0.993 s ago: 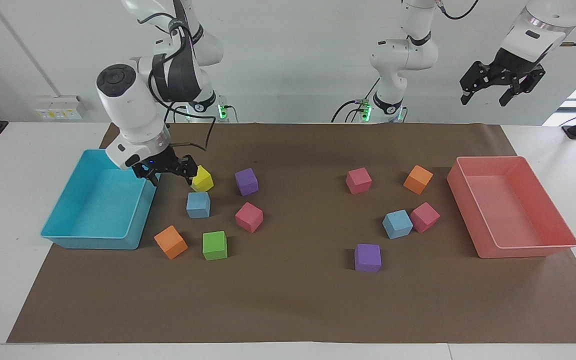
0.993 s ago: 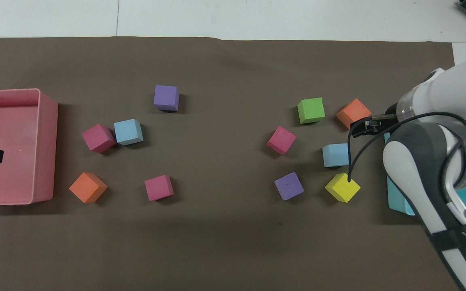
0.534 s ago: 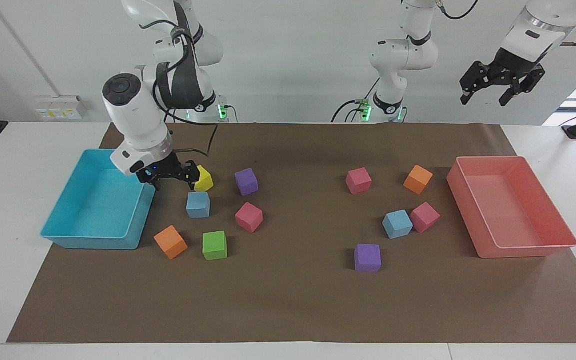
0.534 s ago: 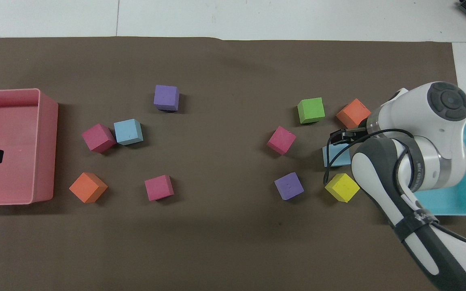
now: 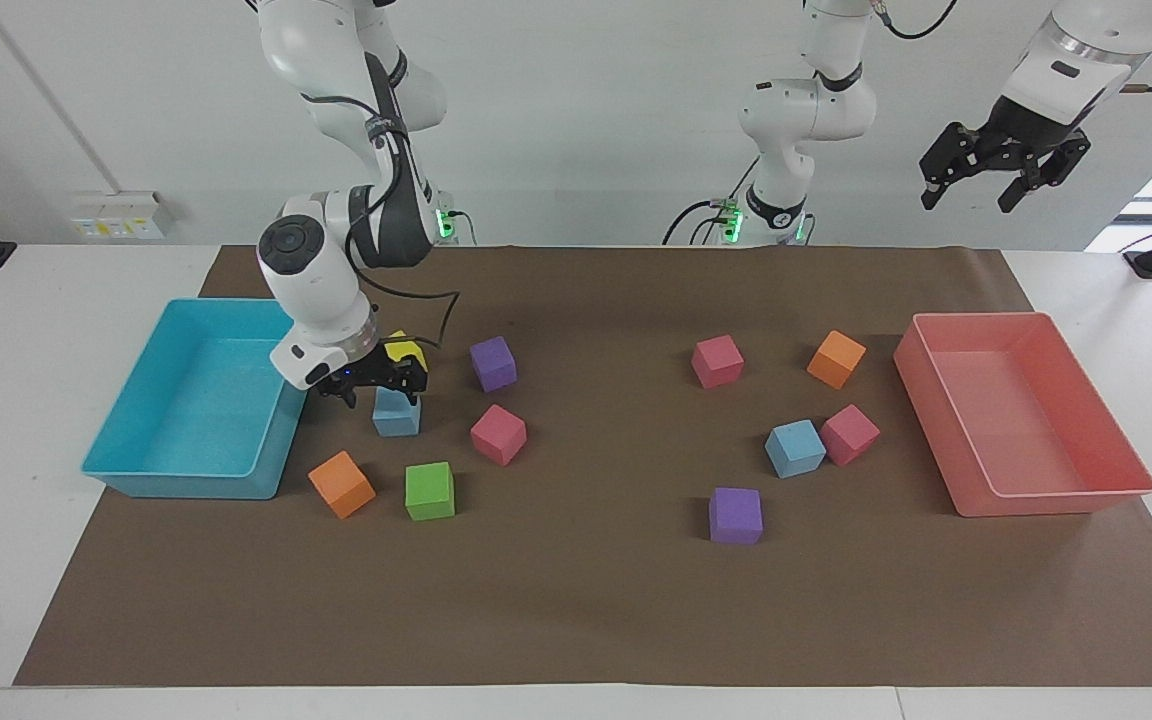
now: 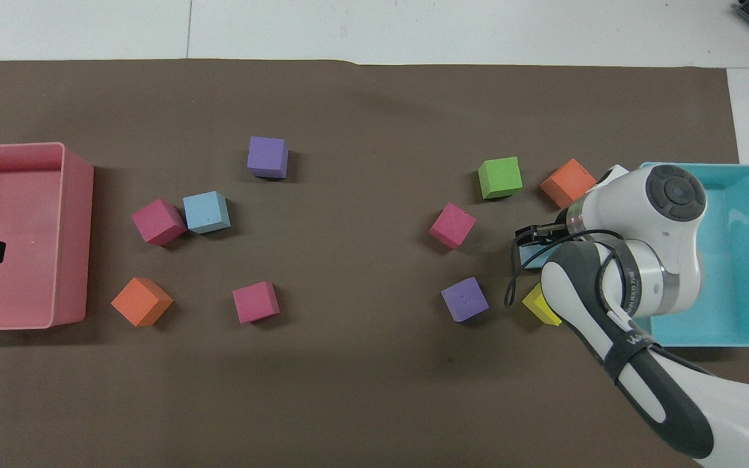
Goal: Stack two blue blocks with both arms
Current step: 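Close the right gripper on the light-blue cube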
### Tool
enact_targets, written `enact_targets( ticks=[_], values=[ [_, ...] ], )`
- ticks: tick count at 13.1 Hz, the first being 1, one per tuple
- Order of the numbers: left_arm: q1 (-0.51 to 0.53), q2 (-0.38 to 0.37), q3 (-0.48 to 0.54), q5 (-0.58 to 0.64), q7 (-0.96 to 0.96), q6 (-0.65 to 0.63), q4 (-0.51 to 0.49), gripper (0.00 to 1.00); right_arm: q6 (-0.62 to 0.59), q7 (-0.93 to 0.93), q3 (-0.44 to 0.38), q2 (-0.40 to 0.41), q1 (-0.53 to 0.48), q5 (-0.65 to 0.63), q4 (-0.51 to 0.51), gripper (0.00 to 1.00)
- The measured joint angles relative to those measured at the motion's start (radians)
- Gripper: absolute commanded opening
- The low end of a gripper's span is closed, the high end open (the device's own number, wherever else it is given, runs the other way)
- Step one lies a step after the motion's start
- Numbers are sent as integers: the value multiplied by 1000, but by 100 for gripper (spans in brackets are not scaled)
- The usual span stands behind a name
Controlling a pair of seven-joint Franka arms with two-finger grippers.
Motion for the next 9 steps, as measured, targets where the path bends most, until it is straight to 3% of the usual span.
enact_targets(
  ticks=[9],
  values=[
    [0,-1,0,0,0,0,0,100,-13,-5,0,19,20,0,-1,100]
  ],
)
